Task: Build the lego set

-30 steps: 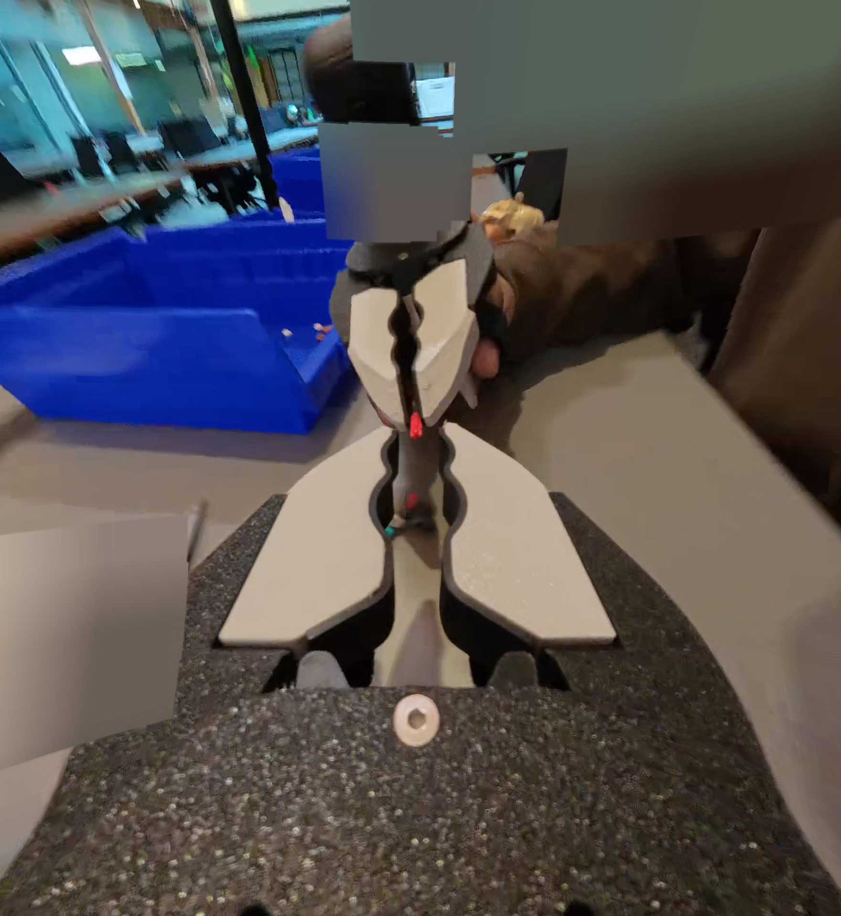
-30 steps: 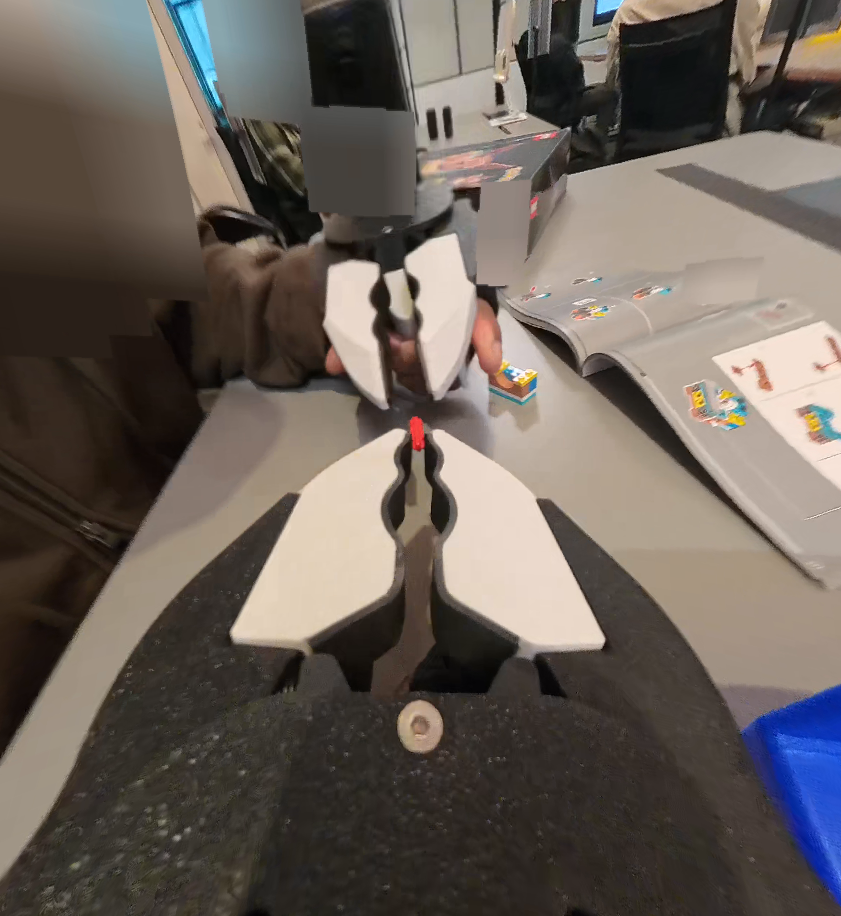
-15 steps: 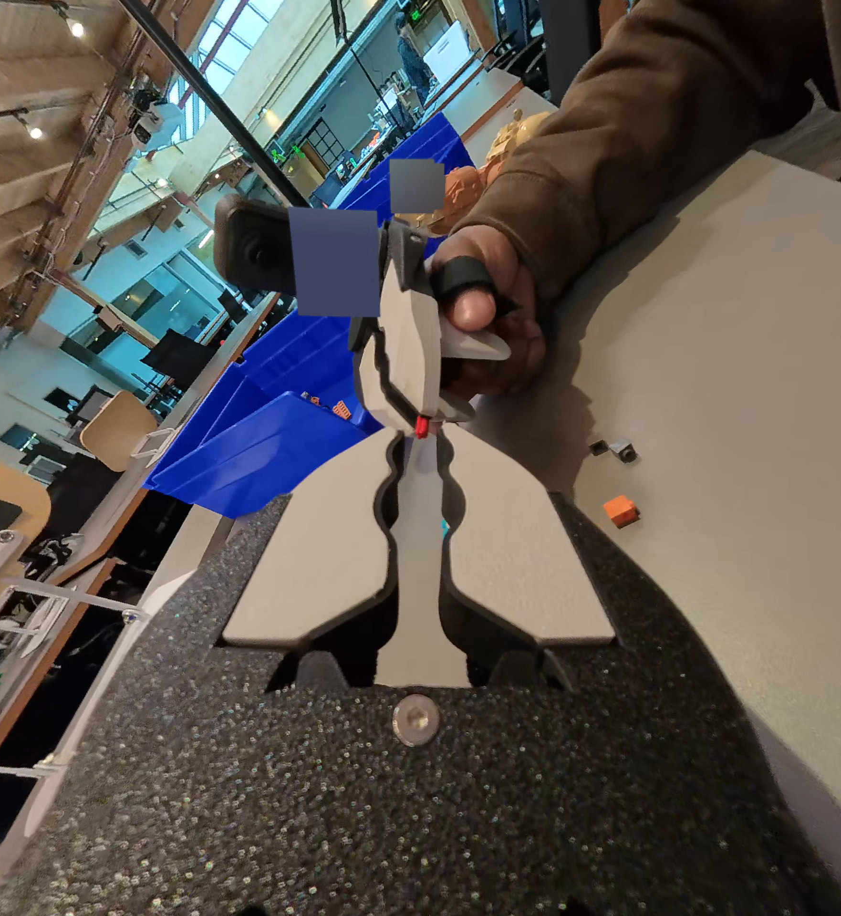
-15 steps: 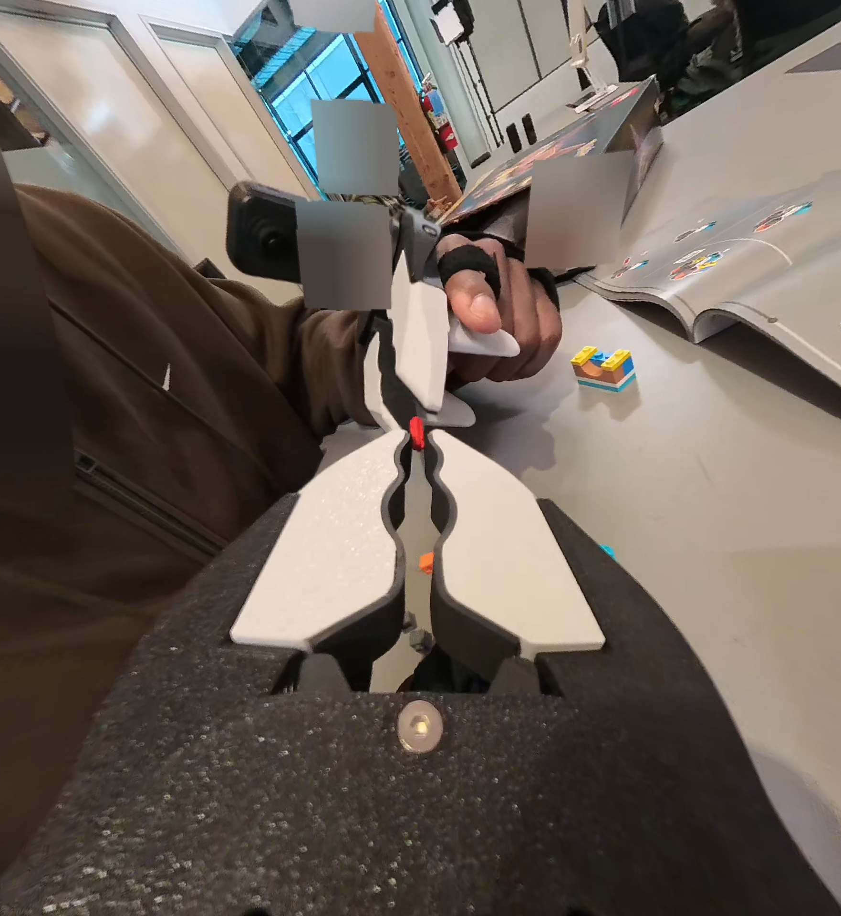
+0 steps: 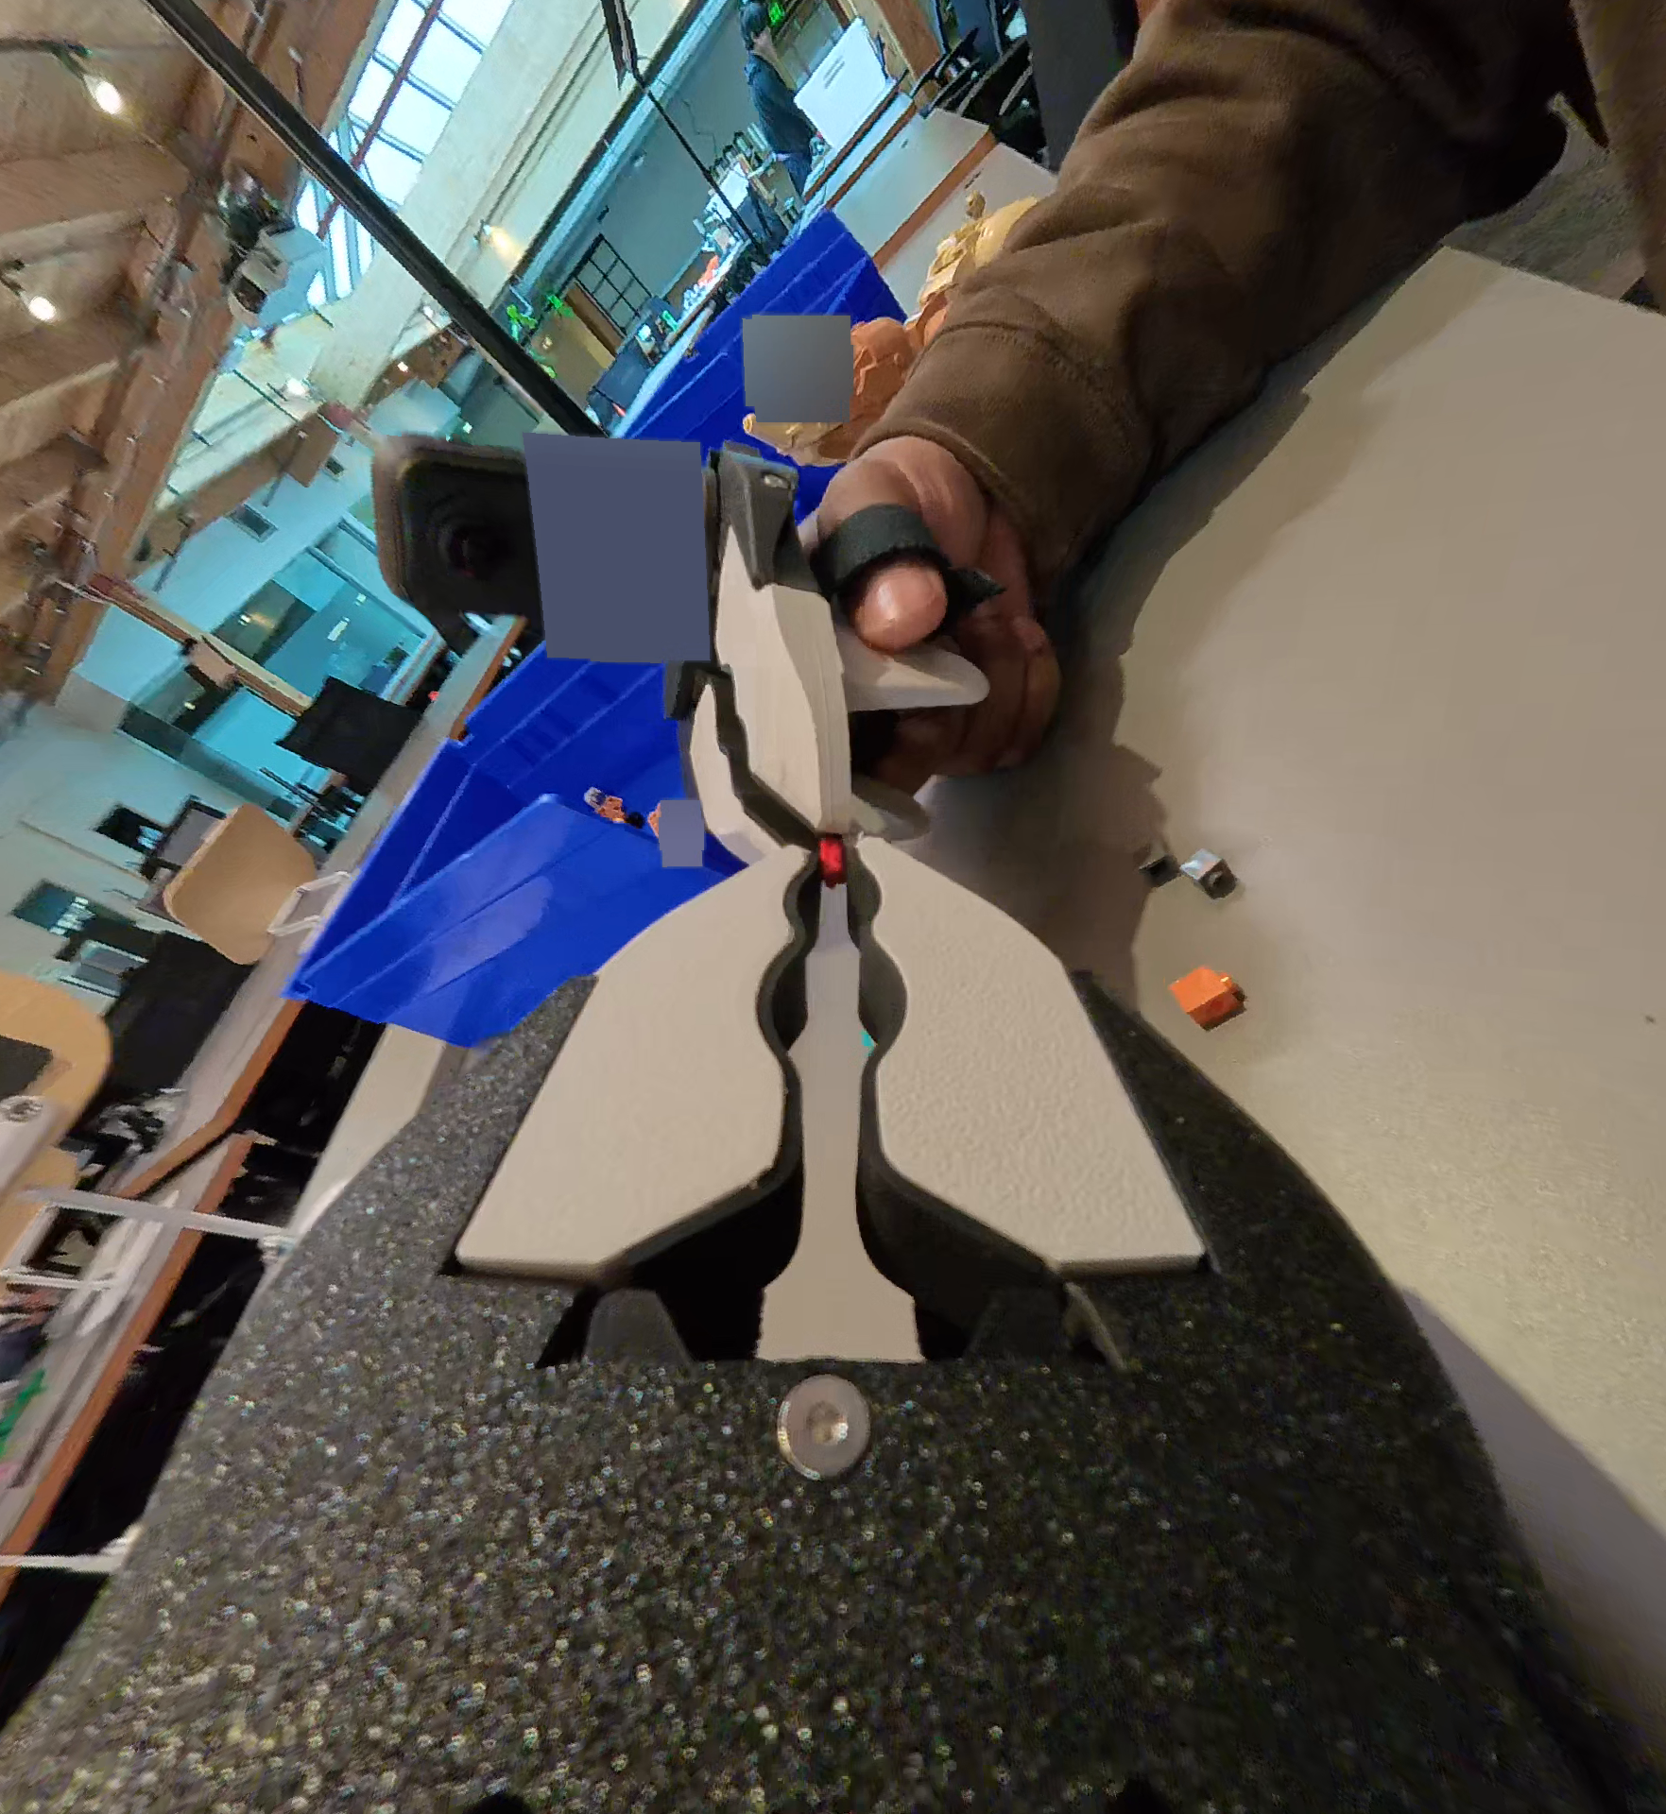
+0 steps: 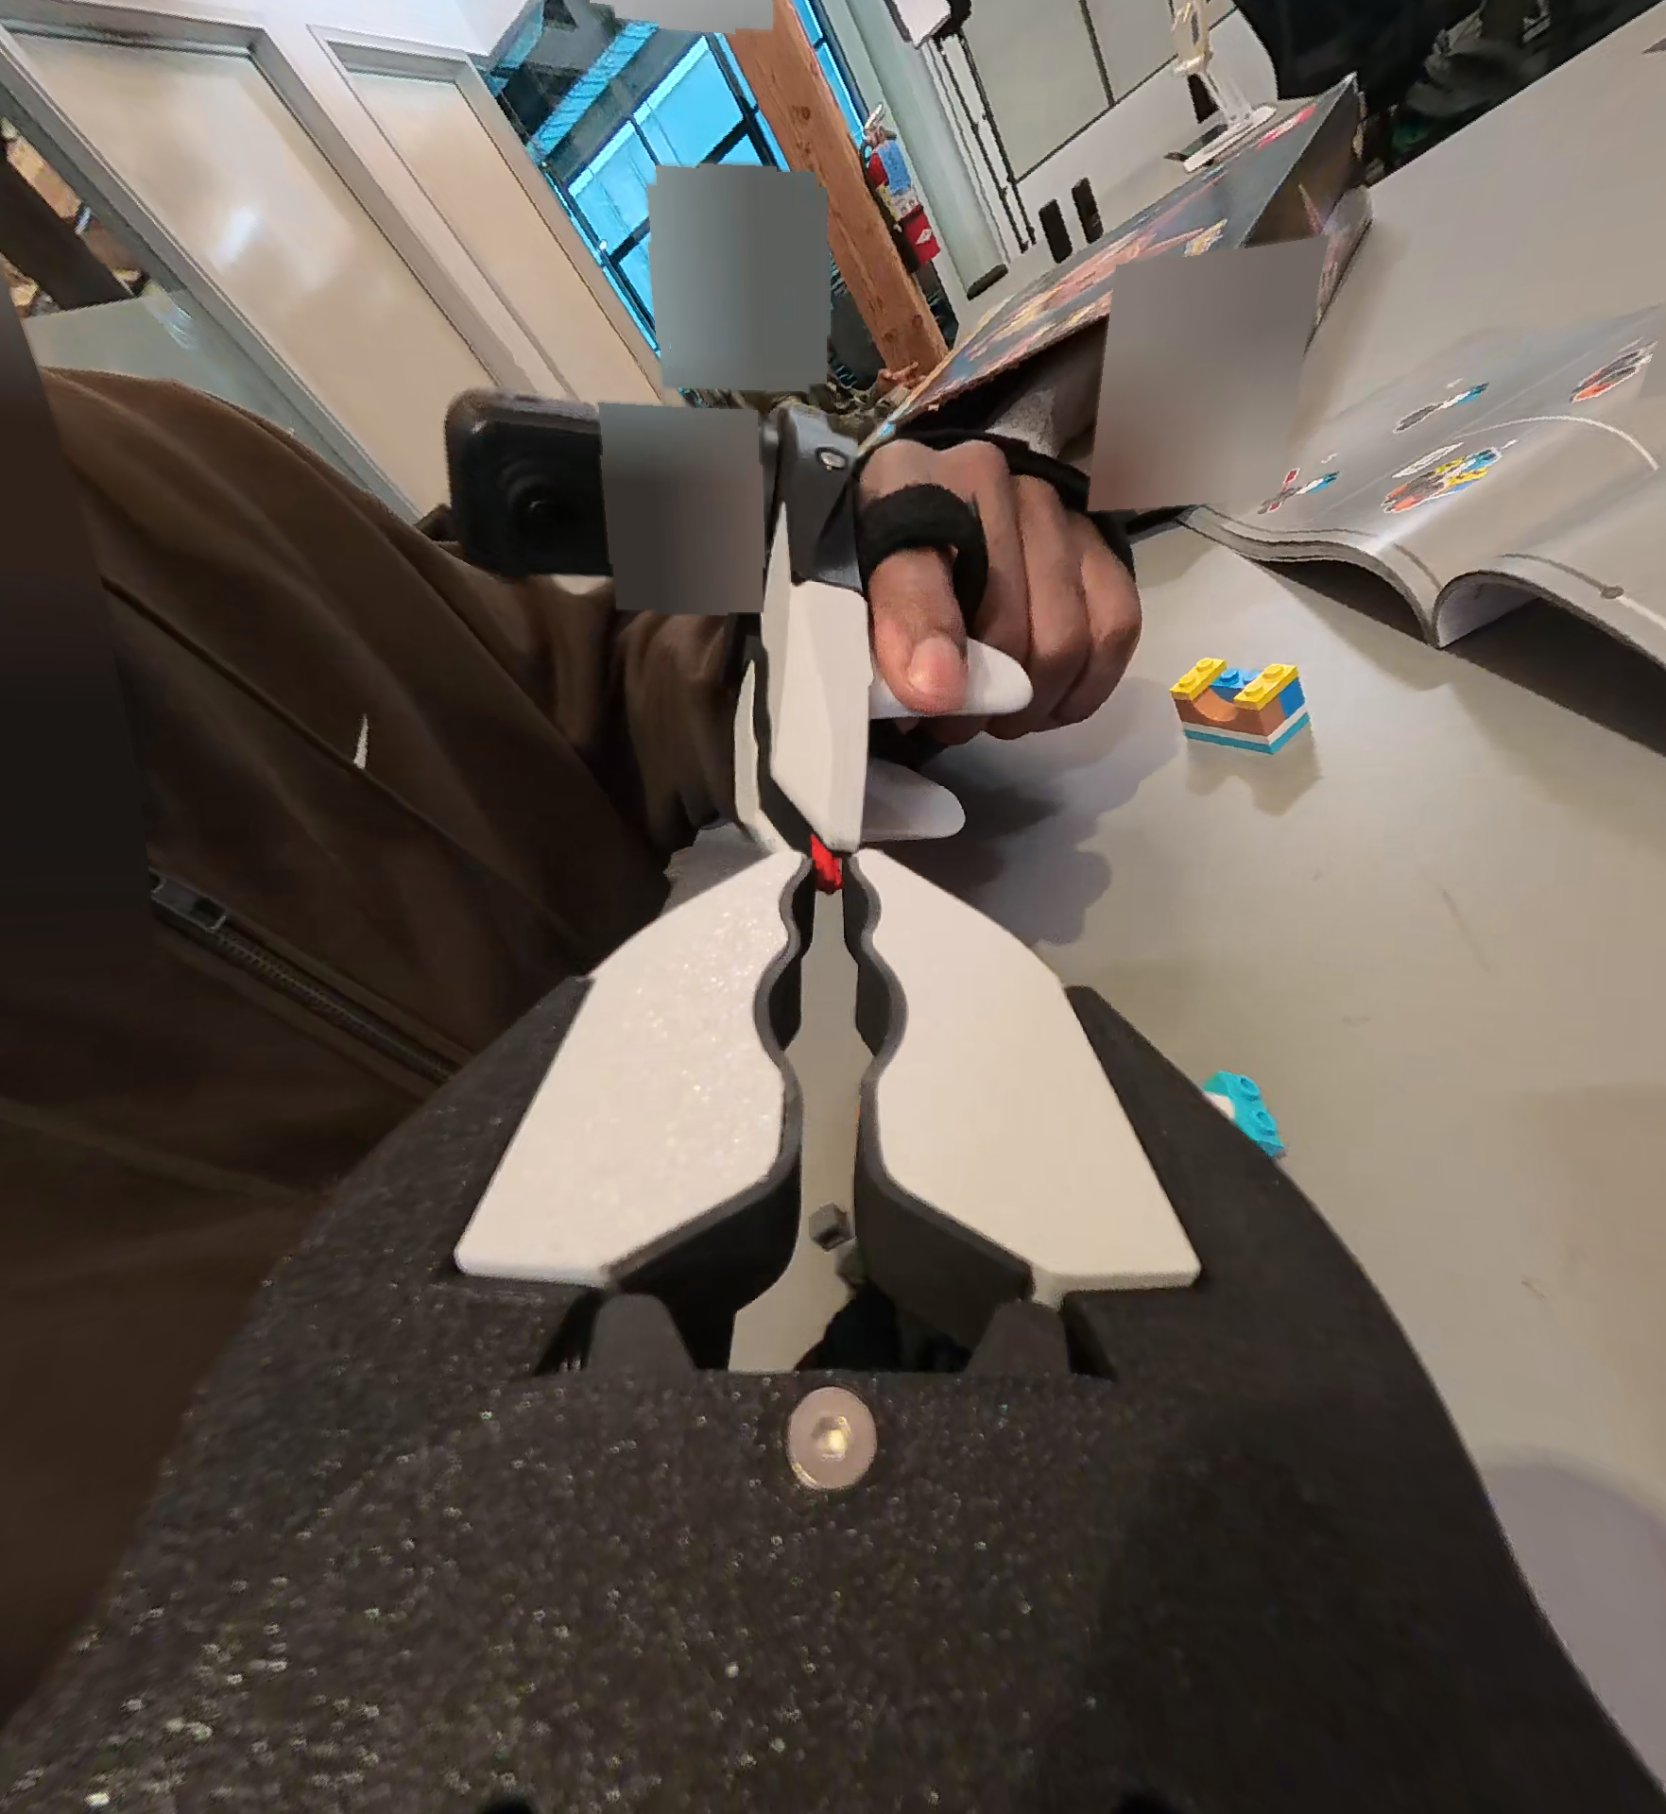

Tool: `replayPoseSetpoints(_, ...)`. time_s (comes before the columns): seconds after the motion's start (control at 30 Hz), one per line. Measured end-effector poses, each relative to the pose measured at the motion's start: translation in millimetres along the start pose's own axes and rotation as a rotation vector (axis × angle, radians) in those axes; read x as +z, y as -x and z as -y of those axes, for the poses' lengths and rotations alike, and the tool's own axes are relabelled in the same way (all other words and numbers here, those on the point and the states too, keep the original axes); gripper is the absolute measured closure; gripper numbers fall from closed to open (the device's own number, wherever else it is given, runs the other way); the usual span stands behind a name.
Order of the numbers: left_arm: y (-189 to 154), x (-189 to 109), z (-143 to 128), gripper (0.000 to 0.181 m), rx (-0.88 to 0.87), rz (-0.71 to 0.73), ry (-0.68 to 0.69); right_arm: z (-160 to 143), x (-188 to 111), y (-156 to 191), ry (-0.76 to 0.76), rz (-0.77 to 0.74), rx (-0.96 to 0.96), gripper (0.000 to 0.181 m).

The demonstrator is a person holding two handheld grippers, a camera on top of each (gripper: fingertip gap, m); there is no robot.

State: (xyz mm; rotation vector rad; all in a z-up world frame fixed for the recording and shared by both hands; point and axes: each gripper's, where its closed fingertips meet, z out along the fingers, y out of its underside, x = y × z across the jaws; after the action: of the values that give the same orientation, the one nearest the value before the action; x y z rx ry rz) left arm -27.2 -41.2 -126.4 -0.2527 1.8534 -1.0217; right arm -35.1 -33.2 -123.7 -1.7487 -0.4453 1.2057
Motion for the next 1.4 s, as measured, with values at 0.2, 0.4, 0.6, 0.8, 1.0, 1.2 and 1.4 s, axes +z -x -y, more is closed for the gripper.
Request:
replayPoseSetpoints(0.2,7,-4,-13,0.177,-0.209,-0.050,0.037,-6,-24,-38,0.121,-0.289,-0.194,0.156)
replayPoseSetpoints(0.4,-2,-2,-32,0.177,-0.284,-0.120,0.129,-31,-26,-58,0.341,-0.411,-0.316,0.149)
replayPoseSetpoints(0.6,-12,1,-38,0.177,-0.235,-0.156,0.168,-50,-21,-70,0.512,-0.405,-0.323,0.142)
replayPoseSetpoints(0.8,-17,1,-40,0.177,-0.189,-0.169,0.178,-57,-19,-74,0.590,-0.353,-0.281,0.141)
replayPoseSetpoints(1.0,-19,2,-47,0.177,-0.168,-0.172,0.209,-55,-18,-71,0.579,-0.306,-0.237,0.150)
replayPoseSetpoints(1.2,-12,0,-41,0.177,-0.171,-0.140,0.193,-30,-16,-57,0.376,-0.219,-0.227,0.151)
replayPoseSetpoints(1.4,-4,-2,-27,0.177,-0.165,-0.101,0.131,-16,-15,-45,0.253,-0.165,-0.253,0.151)
